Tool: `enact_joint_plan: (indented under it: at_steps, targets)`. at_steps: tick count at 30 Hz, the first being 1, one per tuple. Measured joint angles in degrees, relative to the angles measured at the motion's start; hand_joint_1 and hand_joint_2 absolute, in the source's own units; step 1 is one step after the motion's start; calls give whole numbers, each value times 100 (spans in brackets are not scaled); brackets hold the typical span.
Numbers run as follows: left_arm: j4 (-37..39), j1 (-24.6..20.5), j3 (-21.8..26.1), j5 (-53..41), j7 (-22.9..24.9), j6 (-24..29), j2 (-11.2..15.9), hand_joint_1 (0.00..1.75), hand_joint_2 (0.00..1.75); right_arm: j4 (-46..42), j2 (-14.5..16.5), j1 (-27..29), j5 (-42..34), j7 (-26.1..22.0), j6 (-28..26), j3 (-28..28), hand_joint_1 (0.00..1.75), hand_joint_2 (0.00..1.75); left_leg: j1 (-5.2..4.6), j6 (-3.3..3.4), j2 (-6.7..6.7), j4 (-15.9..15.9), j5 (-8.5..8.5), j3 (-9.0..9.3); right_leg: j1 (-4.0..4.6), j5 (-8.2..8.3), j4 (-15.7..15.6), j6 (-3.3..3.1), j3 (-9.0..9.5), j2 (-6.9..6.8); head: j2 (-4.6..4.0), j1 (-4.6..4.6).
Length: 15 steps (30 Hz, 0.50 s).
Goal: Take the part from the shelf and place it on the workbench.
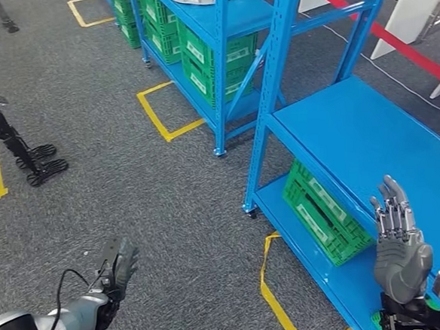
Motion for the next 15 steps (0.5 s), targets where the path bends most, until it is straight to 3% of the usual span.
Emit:
enact_joint_plan:
  at_steps: [2, 3, 5, 7, 9, 10, 11, 13, 15]
  targets:
    - [1, 0, -1, 37, -37, -3, 29, 0, 0, 27, 0, -17, 1, -12, 28, 9, 0, 0, -5, 18, 63, -106, -6, 45, -18, 15, -14, 71, -44, 130, 0, -3]
    - [0, -1, -1, 50, -50, -8, 30, 0, 0, 39, 0, -23, 1, -16, 37, 12, 0, 0, 0, 37, 124, -142, 6, 66, -22, 1, 3, 100, -70, 101, 0, -2]
    - [-1, 9, -1, 66, -66, -16, 42, 0, 0, 66, 1, -70, 3, -23, 52, 25, 0, 0, 14, 85, 255, -214, 30, 114, -6, -191, 311, 150, -234, -195, 0, 36]
    - [1, 40, -1, 81, -72, -19, 57, 0, 0, 106, 2, -123, 2, -39, 67, 43, 0, 0, -1, 115, 387, -234, 26, 135, -23, -560, 1062, 193, -574, -529, 0, 80]
    - [3, 73, -1, 94, -72, -19, 67, 0, 0, 170, 2, -143, -3, -76, 99, 51, 0, 0, -9, 119, 523, -230, 13, 140, -69, -750, 1656, 240, -851, -614, 0, 92]
    - [3, 83, -1, 98, -72, -19, 69, 0, 0, 205, 2, -154, -6, -99, 118, 52, 0, 0, -8, 112, 590, -226, 3, 145, -92, -688, 1650, 262, -843, -639, 0, 94]
    - [3, 87, -1, 101, -72, -18, 69, 0, 0, 236, 2, -170, -8, -117, 134, 52, 0, 0, -4, 96, 652, -220, -11, 154, -111, -529, 1410, 281, -716, -682, 0, 96]
    - [3, 88, -1, 101, -72, -17, 69, 0, 0, 283, 3, -221, -9, -138, 155, 55, 0, 0, -11, 43, 768, -195, -53, 180, -106, -183, 588, 303, -279, -917, 0, 103]
    - [3, 88, -1, 100, -73, -15, 74, 0, 0, 322, 5, -274, -9, -147, 167, 61, 0, 0, -40, -13, 879, -155, -87, 190, -69, -70, 95, 235, -19, -1083, 0, 102]
